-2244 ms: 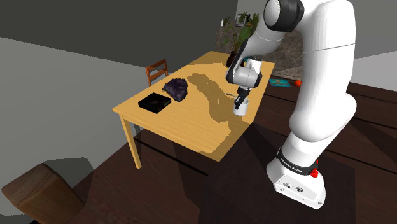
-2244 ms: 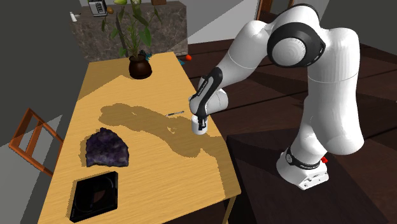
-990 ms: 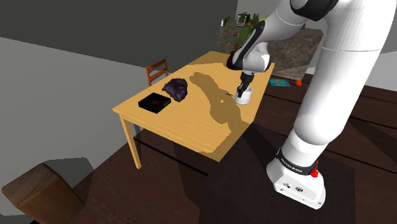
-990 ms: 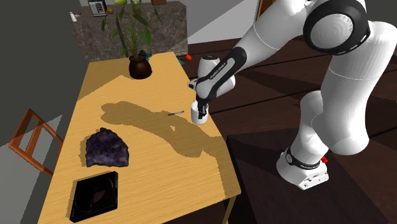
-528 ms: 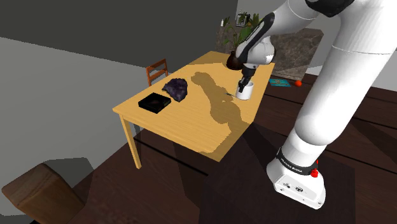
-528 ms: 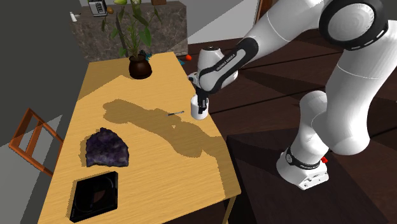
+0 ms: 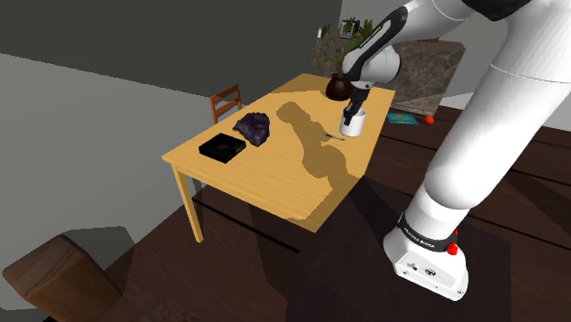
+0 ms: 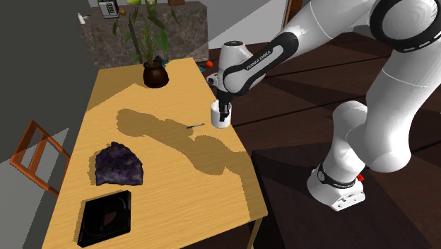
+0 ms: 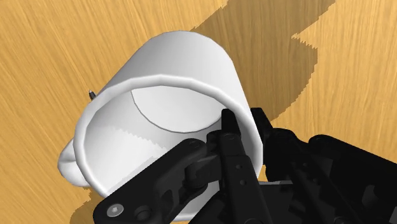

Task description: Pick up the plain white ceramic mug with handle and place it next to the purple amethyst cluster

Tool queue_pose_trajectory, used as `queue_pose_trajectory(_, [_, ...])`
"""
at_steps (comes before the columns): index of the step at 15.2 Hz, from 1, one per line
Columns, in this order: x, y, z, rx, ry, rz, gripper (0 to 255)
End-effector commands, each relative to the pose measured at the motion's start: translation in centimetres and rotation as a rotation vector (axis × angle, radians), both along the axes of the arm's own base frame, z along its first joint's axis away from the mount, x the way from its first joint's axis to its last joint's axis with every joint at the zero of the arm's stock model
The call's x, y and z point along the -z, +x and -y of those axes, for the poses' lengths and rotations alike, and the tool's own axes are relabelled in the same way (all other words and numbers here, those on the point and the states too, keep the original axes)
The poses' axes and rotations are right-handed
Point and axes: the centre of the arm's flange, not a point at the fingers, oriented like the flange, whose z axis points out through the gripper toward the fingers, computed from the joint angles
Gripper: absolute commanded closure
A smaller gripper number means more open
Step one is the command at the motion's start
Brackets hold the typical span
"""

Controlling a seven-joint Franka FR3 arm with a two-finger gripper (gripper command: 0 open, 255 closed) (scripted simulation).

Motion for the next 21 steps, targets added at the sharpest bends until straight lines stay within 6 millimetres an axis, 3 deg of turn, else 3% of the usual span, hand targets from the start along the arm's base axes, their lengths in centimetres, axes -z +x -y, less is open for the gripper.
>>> queue_pose_trajectory(1, [-0.4,1.8,-1.1,0.000,0.000,0.000,255])
queue_pose_trajectory(21, [-0.5,23.8,-15.6,0.000,0.000,0.000,255])
